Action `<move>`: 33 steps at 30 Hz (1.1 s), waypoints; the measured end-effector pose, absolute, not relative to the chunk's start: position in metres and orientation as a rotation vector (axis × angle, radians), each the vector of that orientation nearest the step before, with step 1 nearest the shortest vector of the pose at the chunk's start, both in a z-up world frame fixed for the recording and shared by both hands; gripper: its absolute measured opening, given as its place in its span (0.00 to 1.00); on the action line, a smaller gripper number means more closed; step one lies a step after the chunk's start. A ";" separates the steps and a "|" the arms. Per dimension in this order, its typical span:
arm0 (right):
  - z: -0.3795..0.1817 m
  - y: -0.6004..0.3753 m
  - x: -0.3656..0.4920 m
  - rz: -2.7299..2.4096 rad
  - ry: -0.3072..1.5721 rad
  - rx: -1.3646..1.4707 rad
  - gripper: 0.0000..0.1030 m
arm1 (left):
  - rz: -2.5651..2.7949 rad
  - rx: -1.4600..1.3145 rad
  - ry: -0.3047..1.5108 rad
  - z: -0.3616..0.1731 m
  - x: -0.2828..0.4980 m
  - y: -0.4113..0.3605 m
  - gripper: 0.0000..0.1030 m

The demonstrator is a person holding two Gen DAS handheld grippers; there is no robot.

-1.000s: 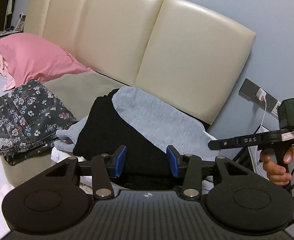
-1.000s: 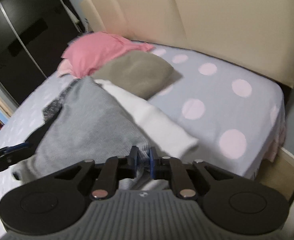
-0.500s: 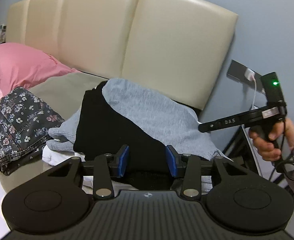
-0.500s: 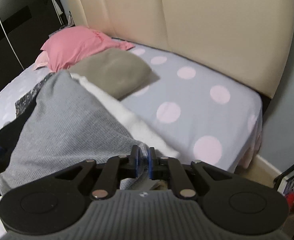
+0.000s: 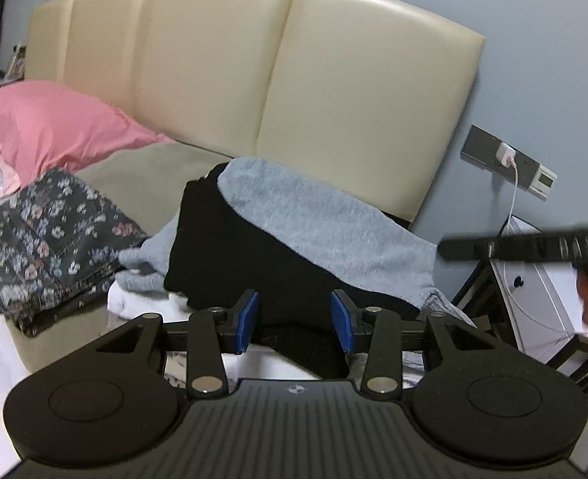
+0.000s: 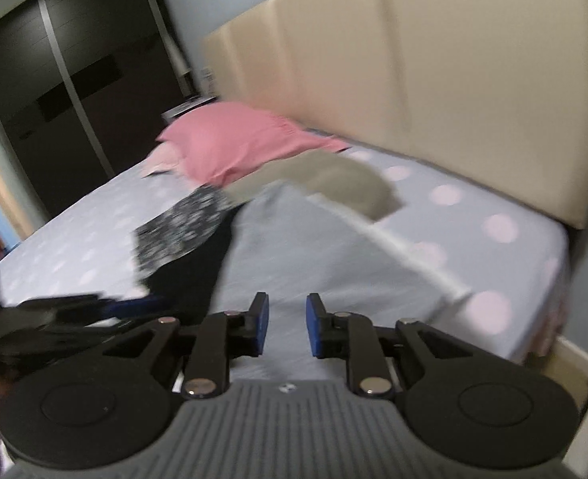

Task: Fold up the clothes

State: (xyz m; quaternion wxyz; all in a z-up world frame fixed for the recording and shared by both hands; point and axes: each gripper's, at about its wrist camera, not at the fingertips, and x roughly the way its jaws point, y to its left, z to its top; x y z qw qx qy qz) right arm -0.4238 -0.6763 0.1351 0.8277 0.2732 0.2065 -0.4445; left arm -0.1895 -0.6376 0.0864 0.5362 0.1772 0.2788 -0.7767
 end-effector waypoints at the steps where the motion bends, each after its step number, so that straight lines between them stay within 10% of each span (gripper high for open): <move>1: 0.131 -0.674 -0.415 -0.928 0.453 0.578 0.17 | -1.843 0.413 0.673 0.086 -0.188 -0.638 0.37; 14: 0.131 -0.631 -0.405 -0.994 0.542 0.562 0.18 | -1.785 0.385 0.588 0.114 -0.175 -0.592 0.39; 25: 0.163 -0.540 -0.411 -1.206 0.368 0.369 0.78 | -1.748 0.377 0.359 0.161 -0.189 -0.513 0.70; 33: 0.144 -0.504 -0.418 -1.326 0.302 0.320 0.91 | -1.639 0.341 0.296 0.154 -0.191 -0.483 0.74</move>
